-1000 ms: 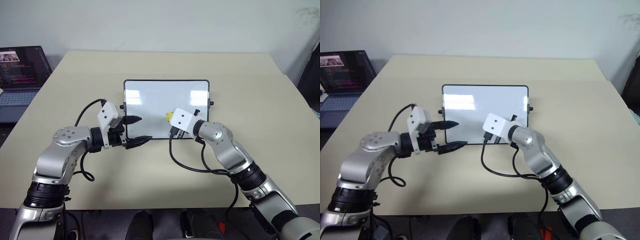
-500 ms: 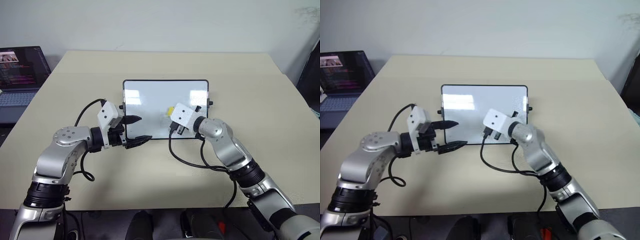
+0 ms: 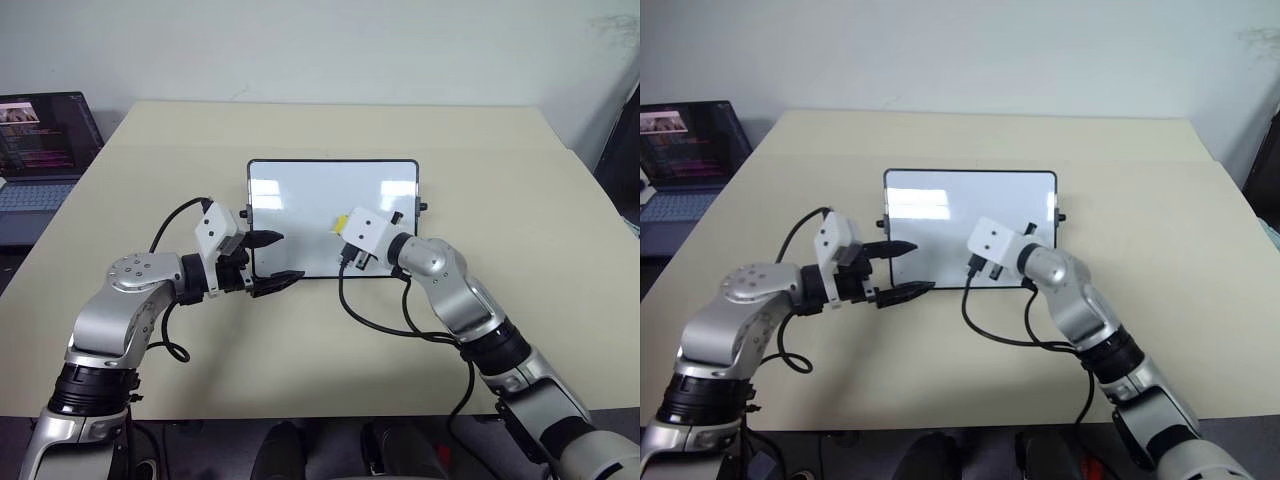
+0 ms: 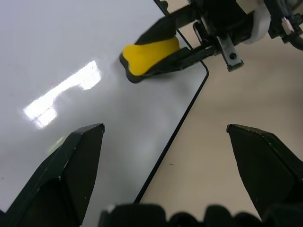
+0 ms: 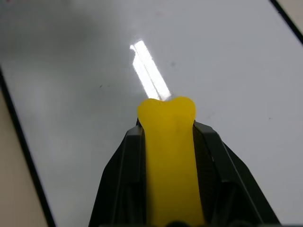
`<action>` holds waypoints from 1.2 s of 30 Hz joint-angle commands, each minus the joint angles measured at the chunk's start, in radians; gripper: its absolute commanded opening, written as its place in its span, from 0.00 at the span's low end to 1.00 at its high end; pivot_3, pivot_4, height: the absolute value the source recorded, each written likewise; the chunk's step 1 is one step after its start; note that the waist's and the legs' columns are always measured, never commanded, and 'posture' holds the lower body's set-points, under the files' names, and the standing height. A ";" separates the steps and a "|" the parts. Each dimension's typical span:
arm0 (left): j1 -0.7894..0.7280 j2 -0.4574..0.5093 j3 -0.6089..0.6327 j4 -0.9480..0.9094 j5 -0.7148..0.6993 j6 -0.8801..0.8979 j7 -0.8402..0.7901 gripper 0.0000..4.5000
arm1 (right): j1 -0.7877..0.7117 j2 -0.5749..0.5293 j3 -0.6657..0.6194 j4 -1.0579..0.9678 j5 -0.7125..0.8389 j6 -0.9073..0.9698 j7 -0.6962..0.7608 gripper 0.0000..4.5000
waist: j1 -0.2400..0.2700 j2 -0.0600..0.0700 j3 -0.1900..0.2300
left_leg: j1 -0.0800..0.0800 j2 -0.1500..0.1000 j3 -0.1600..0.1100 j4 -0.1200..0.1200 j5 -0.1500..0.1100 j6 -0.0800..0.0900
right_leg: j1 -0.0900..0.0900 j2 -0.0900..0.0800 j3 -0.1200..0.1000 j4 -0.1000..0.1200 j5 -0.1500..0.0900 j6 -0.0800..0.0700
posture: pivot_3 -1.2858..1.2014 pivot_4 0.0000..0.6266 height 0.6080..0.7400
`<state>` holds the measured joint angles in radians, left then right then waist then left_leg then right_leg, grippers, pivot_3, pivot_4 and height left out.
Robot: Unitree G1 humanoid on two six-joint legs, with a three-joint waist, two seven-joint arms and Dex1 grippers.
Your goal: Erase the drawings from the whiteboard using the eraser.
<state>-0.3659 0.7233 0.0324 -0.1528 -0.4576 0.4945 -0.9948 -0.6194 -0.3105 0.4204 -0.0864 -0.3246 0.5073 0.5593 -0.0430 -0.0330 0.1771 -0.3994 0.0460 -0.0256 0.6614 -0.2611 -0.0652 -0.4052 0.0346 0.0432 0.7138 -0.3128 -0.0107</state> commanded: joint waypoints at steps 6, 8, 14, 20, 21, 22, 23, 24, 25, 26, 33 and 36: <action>-0.109 -0.058 -0.089 -0.009 0.021 -0.056 -0.055 1.00 | 0.182 0.060 -0.288 -0.394 0.109 0.256 -0.074 0.22 | 0.014 0.000 0.000 | -0.001 0.000 0.000 0.000 0.000 0.000 | 0.000 0.000 0.000 0.000 0.000 0.000 | 0.52 0.24 1.00; -0.133 -0.079 -0.127 -0.009 0.026 -0.066 -0.080 1.00 | 0.236 0.068 -0.351 -0.484 0.110 0.325 -0.103 0.22 | 0.015 0.000 0.000 | -0.001 -0.001 0.000 0.000 0.000 0.000 | 0.000 0.000 -0.001 -0.001 0.000 0.000 | 0.52 0.24 1.00; -0.178 -0.148 -0.213 0.012 0.051 -0.121 -0.130 1.00 | 0.386 0.104 -0.471 -0.555 0.141 0.430 -0.179 0.22 | 0.010 0.000 0.000 | -0.001 -0.001 0.001 0.000 0.000 0.000 | 0.000 0.001 0.000 -0.001 0.000 0.000 | 0.52 0.24 1.00; -0.201 -0.198 -0.251 0.027 0.068 -0.154 -0.153 1.00 | 0.411 0.126 -0.566 -0.449 0.177 0.374 -0.268 0.22 | 0.000 0.000 0.000 | 0.001 -0.002 0.002 0.000 0.000 0.000 | 0.000 0.005 0.002 0.001 -0.001 0.001 | 0.52 0.24 1.00; -0.205 -0.204 -0.254 0.029 0.068 -0.159 -0.157 1.00 | 0.407 0.129 -0.582 -0.425 0.185 0.361 -0.281 0.22 | 0.001 0.000 0.000 | 0.001 -0.002 0.003 0.000 0.000 0.000 | 0.000 0.005 0.001 0.001 -0.001 0.001 | 0.52 0.24 1.00; -0.210 -0.210 -0.257 0.034 0.072 -0.165 -0.161 1.00 | 0.403 0.127 -0.592 -0.401 0.192 0.348 -0.291 0.22 | 0.001 0.000 0.000 | 0.001 -0.002 0.003 0.000 0.000 0.000 | 0.000 0.005 0.001 0.001 -0.001 0.001 | 0.52 0.24 1.00; -0.214 -0.215 -0.259 0.038 0.076 -0.172 -0.164 1.00 | 0.400 0.127 -0.598 -0.382 0.201 0.337 -0.298 0.22 | 0.001 0.000 0.000 | 0.000 -0.002 0.003 0.000 0.000 0.000 | 0.000 0.005 0.001 0.000 -0.001 0.001 | 0.52 0.24 1.00; -0.218 -0.220 -0.262 0.042 0.079 -0.177 -0.165 1.00 | 0.396 0.130 -0.605 -0.364 0.209 0.330 -0.310 0.22 | 0.001 0.000 0.000 | 0.000 -0.002 0.003 0.000 0.000 0.000 | 0.000 0.005 0.002 0.000 -0.001 0.001 | 0.52 0.24 1.00; -0.221 -0.225 -0.265 0.042 0.081 -0.179 -0.166 1.00 | 0.395 0.124 -0.605 -0.342 0.214 0.320 -0.314 0.22 | 0.001 0.000 0.000 | 0.000 -0.002 0.003 0.000 0.000 0.000 | 0.000 0.005 0.003 0.000 0.000 0.001 | 0.52 0.24 1.00; -0.223 -0.229 -0.267 0.040 0.082 -0.179 -0.166 1.00 | 0.393 0.125 -0.610 -0.327 0.224 0.314 -0.320 0.22 | 0.001 0.000 0.000 | 0.000 -0.002 0.003 0.000 0.000 0.000 | 0.000 0.005 0.003 0.000 0.000 0.001 | 0.52 0.24 1.00; -0.217 -0.243 -0.276 0.020 0.088 -0.174 -0.171 1.00 | 0.373 0.140 -0.667 -0.252 0.298 0.247 -0.369 0.51 | 0.002 0.000 0.000 | 0.000 -0.002 0.003 0.000 0.000 0.000 | 0.000 0.005 0.002 0.000 0.000 0.001 | 0.52 0.24 1.00; -0.211 -0.239 -0.275 0.019 0.089 -0.176 -0.172 1.00 | 0.375 0.134 -0.670 -0.253 0.315 0.237 -0.382 0.76 | 0.002 0.000 0.000 | 0.000 -0.002 0.003 0.000 0.000 0.000 | 0.000 0.005 0.003 0.000 0.000 0.001 | 0.52 0.24 1.00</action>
<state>-0.5734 0.4853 -0.2485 -0.1065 -0.3705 0.3340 -1.1672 -0.2265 -0.1738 -0.2297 -0.3195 -0.0296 0.7706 0.1891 -0.0413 -0.0327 0.1772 -0.3994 0.0444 -0.0223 0.6609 -0.2612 -0.0654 -0.4054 0.0395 0.0458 0.7136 -0.3132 -0.0101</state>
